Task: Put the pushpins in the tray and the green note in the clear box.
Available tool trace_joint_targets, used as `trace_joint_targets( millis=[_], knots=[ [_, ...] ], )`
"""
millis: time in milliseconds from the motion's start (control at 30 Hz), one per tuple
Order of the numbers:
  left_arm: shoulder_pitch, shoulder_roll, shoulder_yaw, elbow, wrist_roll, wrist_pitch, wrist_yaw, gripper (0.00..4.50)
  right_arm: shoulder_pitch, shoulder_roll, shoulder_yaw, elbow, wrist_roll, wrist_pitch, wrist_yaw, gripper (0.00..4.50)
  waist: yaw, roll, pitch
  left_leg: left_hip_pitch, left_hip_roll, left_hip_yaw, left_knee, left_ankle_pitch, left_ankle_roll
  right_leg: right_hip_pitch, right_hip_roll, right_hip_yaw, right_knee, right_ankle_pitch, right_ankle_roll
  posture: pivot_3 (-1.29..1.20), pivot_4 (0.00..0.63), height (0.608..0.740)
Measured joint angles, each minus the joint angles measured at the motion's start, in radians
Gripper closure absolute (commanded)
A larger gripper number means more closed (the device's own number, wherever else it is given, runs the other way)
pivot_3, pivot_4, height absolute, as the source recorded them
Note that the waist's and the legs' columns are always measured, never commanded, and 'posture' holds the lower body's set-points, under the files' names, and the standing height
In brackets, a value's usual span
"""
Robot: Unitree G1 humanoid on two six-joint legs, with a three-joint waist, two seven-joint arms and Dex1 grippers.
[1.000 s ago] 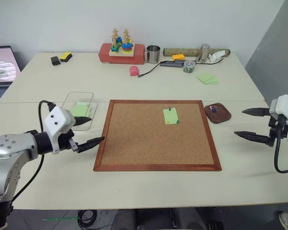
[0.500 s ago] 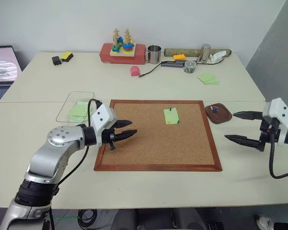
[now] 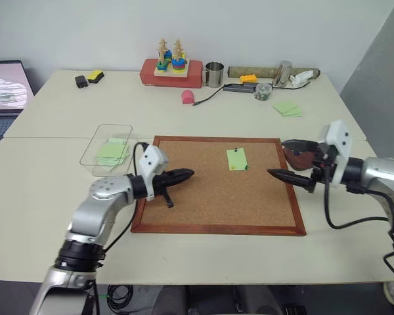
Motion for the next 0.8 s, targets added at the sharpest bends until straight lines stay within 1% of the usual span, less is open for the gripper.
trace_joint_targets(
  millis=[67, 167, 233, 333, 433, 467, 600, 800],
  knots=[
    [-0.01, -0.034, -0.014, 0.058, 0.027, -0.038, 0.017, 4.48, -0.019, 0.023, 0.025, 0.029, -0.017, 0.001, -0.025, 0.0, 0.0, 0.0, 0.0, -0.001, 0.0, -0.001, 0.0, 0.0, 0.0, -0.001, 0.0, -0.001, 0.001, 0.0, 0.0, 0.0, 0.15, 0.74],
    [-0.026, -0.072, -0.027, 0.166, 0.081, -0.114, 0.028, 4.48, -0.108, 0.102, 0.081, 0.13, -0.063, -0.001, -0.067, 0.0, -0.006, 0.0, 0.0, -0.001, 0.0, 0.001, 0.0, 0.0, 0.0, -0.002, 0.0, 0.001, 0.002, 0.0, 0.0, 0.0, 0.15, 0.74],
    [-0.032, -0.081, -0.029, 0.18, 0.088, -0.133, 0.029, 4.48, -0.127, 0.117, 0.094, 0.149, -0.076, -0.004, -0.072, 0.0, -0.003, 0.0, 0.0, -0.001, 0.0, 0.0, 0.0, 0.0, 0.0, -0.003, 0.0, 0.0, 0.002, 0.0, 0.0, 0.0, 0.15, 0.74],
    [-0.036, -0.087, -0.031, 0.213, 0.107, -0.183, 0.024, 4.48, -0.204, 0.171, 0.143, 0.251, -0.12, -0.034, -0.077, 0.0, -0.002, 0.0, -0.001, 0.0, 0.0, 0.0, 0.0, 0.0, 0.0, -0.001, 0.0, 0.0, 0.002, 0.0, 0.0, 0.0, 0.15, 0.74],
    [-0.032, -0.089, -0.035, 0.22, 0.116, -0.208, 0.024, 4.48, -0.245, 0.213, 0.184, 0.351, -0.164, -0.08, -0.067, 0.0, -0.002, 0.0, -0.001, 0.001, 0.0, 0.0, 0.0, 0.0, 0.0, 0.0, 0.0, 0.0, 0.002, 0.0, 0.0, 0.0, 0.15, 0.74],
    [-0.026, -0.088, -0.034, 0.218, 0.119, -0.213, 0.023, 4.48, -0.282, 0.244, 0.209, 0.439, -0.195, -0.104, -0.063, 0.0, -0.004, 0.001, -0.001, 0.001, 0.0, 0.0, 0.0, 0.0, 0.0, 0.0, 0.0, 0.0, 0.002, 0.0, 0.0, 0.0, 0.15, 0.74],
    [-0.01, -0.087, -0.026, 0.202, 0.119, -0.214, 0.028, 4.48, -0.356, 0.294, 0.244, 0.602, -0.244, -0.145, -0.059, 0.0, -0.008, 0.002, -0.002, 0.002, 0.0, 0.0, 0.0, 0.0, 0.0, 0.0, 0.0, 0.0, 0.003, 0.0, 0.0, 0.0, 0.15, 0.74],
    [0.029, -0.083, -0.019, 0.153, 0.12, -0.206, 0.037, 4.48, -0.455, 0.367, 0.266, 0.852, -0.317, -0.259, -0.041, 0.0, -0.017, 0.002, -0.002, 0.002, 0.001, 0.0, -0.001, 0.0, 0.0, -0.001, 0.0, 0.0, 0.002, 0.0, 0.0, 0.0, 0.15, 0.74]
  ],
)
